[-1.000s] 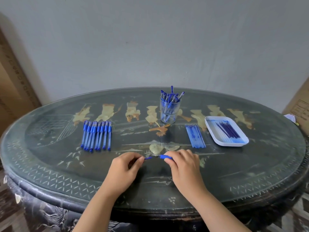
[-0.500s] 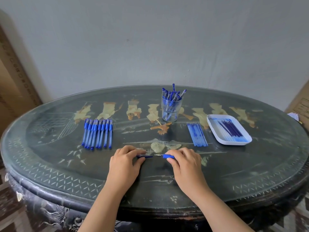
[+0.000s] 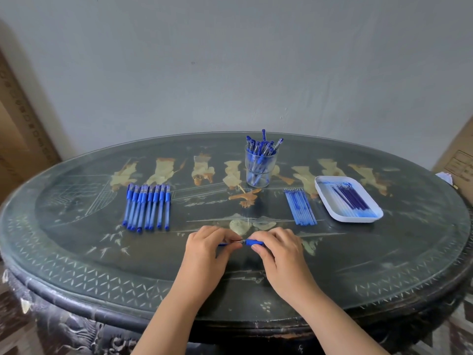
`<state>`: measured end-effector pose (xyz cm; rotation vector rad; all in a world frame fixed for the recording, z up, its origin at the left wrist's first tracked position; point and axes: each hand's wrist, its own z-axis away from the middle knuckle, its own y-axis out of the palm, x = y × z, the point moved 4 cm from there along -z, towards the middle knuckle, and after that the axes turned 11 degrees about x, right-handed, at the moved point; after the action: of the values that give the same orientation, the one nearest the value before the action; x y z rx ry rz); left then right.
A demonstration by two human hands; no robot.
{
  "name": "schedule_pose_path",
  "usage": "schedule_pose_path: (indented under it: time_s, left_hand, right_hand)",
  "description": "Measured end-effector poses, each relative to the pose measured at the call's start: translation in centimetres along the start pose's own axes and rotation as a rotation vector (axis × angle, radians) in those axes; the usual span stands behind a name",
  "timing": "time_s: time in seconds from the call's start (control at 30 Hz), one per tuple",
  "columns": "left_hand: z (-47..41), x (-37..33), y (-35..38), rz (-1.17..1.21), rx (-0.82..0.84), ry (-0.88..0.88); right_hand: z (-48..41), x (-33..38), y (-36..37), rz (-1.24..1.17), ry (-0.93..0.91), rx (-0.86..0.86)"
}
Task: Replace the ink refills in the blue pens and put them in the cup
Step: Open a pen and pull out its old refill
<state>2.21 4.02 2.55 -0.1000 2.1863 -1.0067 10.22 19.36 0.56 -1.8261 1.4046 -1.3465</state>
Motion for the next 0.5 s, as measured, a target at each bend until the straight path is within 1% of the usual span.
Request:
schedule_pose_path:
  time_s: [0.1, 0.23, 0.3, 0.4, 0.5]
  left_hand:
    - [-0.12, 0.01, 0.21, -0.029, -0.012, 0.005]
    - [0.07, -0.45, 0.49, -0.133, -0.013, 0.018]
    - [0.18, -0.51, 0.51, -0.107, 0.006, -0.028]
    - [0.43, -0.45, 0.41, -0.041, 0.063, -0.146]
    - [0.58, -0.39, 0.31, 0.090, 0.065, -0.141]
  right_hand:
    - [0.03, 0.00, 0.02, -0.019, -0.012, -0.012]
    - [0.10, 0.27, -0.02, 0.008, -0.044, -0.030]
    - [0.09, 0.32, -0.05, 0.004, -0.045, -0.029]
    - [0.09, 0.21, -0.15, -0.036, -0.016, -0.011]
    - [0.13, 0.23, -0.26, -0.047, -0.028, -0.012]
